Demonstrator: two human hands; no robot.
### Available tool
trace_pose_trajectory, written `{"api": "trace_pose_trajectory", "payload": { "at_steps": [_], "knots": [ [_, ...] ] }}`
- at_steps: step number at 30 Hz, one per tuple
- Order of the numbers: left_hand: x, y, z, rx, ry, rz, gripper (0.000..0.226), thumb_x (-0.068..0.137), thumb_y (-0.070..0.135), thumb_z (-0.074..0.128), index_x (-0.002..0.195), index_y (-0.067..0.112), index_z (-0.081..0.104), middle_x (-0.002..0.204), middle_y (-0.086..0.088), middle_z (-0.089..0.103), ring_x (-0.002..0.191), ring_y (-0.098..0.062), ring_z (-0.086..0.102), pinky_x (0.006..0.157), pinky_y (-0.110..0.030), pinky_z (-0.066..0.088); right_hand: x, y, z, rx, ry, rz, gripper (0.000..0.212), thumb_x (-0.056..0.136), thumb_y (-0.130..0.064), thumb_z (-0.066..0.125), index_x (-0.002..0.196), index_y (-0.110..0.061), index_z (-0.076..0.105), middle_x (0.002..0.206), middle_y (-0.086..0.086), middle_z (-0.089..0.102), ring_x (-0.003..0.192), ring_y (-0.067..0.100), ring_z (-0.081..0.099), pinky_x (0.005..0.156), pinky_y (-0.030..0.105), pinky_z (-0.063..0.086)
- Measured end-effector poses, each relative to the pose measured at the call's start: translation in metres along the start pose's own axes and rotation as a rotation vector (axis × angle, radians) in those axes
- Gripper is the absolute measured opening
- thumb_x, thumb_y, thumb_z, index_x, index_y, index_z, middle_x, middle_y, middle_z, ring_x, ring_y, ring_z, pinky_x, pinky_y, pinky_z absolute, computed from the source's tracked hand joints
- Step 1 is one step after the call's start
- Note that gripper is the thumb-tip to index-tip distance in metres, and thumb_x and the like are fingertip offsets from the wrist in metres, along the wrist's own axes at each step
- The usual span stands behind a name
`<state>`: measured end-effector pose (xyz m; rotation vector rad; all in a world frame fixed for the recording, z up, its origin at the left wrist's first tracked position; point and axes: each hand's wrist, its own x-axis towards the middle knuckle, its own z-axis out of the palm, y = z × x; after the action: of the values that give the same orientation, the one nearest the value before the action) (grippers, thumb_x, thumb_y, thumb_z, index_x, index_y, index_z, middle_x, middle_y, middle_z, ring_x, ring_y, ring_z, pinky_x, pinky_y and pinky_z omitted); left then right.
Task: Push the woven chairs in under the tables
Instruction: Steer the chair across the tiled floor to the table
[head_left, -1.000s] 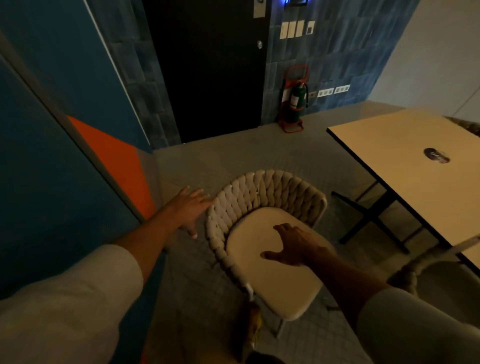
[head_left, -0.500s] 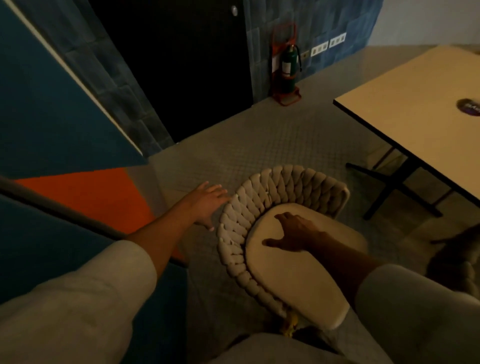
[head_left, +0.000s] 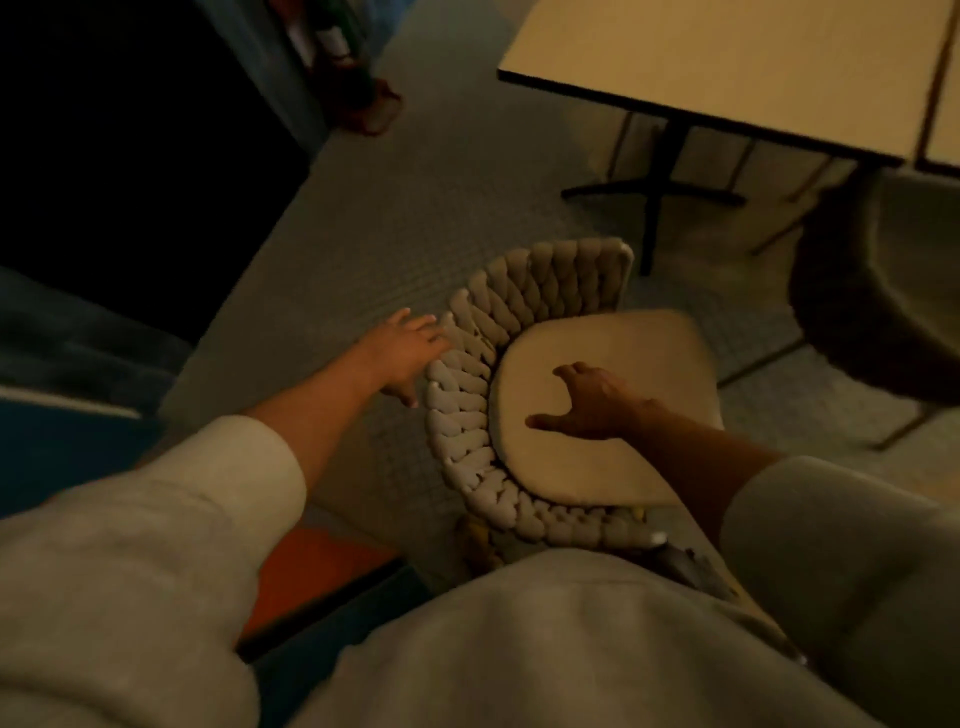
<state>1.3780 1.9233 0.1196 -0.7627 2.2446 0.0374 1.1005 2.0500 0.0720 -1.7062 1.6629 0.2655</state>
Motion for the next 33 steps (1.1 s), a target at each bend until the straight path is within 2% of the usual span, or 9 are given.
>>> {"api": "trace_pose_trajectory", "payload": {
  "at_steps": [4, 9, 16, 20, 26, 30, 33],
  "knots": [
    [0.031, -0.021, -0.011, 0.165, 0.068, 0.178, 0.116, 0.070, 0.065, 0.082, 0.161, 0.024, 0.024, 0.170, -0.004, 0.021, 0.157, -0.027, 0.016, 0.127, -0.052, 0.015, -0.012, -0.017, 0.022, 0.096, 0.044, 0.137, 0.117, 0.077, -0.093, 0.056, 0.161, -0.017, 0.032, 0.161, 0.011, 0.042, 0.141, 0.034, 0.048, 0.111, 0.046, 0.046],
    [0.063, -0.012, -0.034, 0.314, 0.082, 0.333, 0.114, 0.073, 0.064, 0.079, 0.162, 0.025, 0.021, 0.169, -0.004, 0.023, 0.156, -0.026, 0.017, 0.127, -0.048, 0.015, -0.027, -0.023, 0.046, 0.220, 0.113, 0.279, 0.118, 0.075, -0.097, 0.050, 0.160, -0.018, 0.034, 0.159, 0.011, 0.044, 0.141, 0.034, 0.047, 0.112, 0.049, 0.046],
    [0.076, 0.000, -0.045, 0.348, 0.079, 0.417, 0.102, 0.076, 0.065, 0.076, 0.159, 0.026, 0.030, 0.164, -0.003, 0.036, 0.155, -0.025, 0.021, 0.126, -0.048, 0.016, -0.024, -0.029, 0.064, 0.401, 0.129, 0.347, 0.106, 0.083, -0.088, 0.054, 0.158, -0.016, 0.038, 0.158, 0.012, 0.045, 0.143, 0.033, 0.045, 0.114, 0.048, 0.043],
    [0.081, -0.006, -0.046, 0.368, 0.032, 0.444, 0.091, 0.084, 0.063, 0.069, 0.157, 0.024, 0.033, 0.164, -0.006, 0.036, 0.154, -0.025, 0.023, 0.125, -0.044, 0.017, -0.023, -0.040, 0.072, 0.448, 0.129, 0.390, 0.102, 0.085, -0.088, 0.052, 0.156, -0.015, 0.042, 0.155, 0.012, 0.049, 0.139, 0.032, 0.049, 0.113, 0.046, 0.045],
    [0.108, -0.035, -0.043, 0.422, 0.020, 0.560, 0.088, 0.085, 0.066, 0.066, 0.156, 0.027, 0.035, 0.162, -0.004, 0.038, 0.152, -0.024, 0.028, 0.124, -0.043, 0.019, -0.009, -0.059, 0.093, 0.518, 0.107, 0.518, 0.097, 0.086, -0.090, 0.047, 0.149, -0.017, 0.052, 0.149, 0.009, 0.057, 0.132, 0.029, 0.055, 0.109, 0.042, 0.046],
    [0.149, -0.070, -0.035, 0.513, 0.037, 0.685, 0.093, 0.079, 0.072, 0.067, 0.156, 0.033, 0.031, 0.155, -0.006, 0.047, 0.143, -0.026, 0.041, 0.118, -0.040, 0.029, 0.010, -0.084, 0.103, 0.600, 0.182, 0.674, 0.090, 0.090, -0.086, 0.047, 0.147, -0.017, 0.055, 0.143, 0.007, 0.063, 0.126, 0.027, 0.060, 0.103, 0.039, 0.049],
    [0.188, -0.096, -0.022, 0.573, 0.072, 0.793, 0.098, 0.075, 0.079, 0.063, 0.156, 0.034, 0.029, 0.152, -0.002, 0.049, 0.140, -0.025, 0.044, 0.116, -0.041, 0.029, 0.034, -0.116, 0.113, 0.660, 0.227, 0.805, 0.090, 0.088, -0.089, 0.043, 0.144, -0.020, 0.057, 0.138, 0.005, 0.066, 0.121, 0.026, 0.063, 0.096, 0.040, 0.052]
  ]
}}
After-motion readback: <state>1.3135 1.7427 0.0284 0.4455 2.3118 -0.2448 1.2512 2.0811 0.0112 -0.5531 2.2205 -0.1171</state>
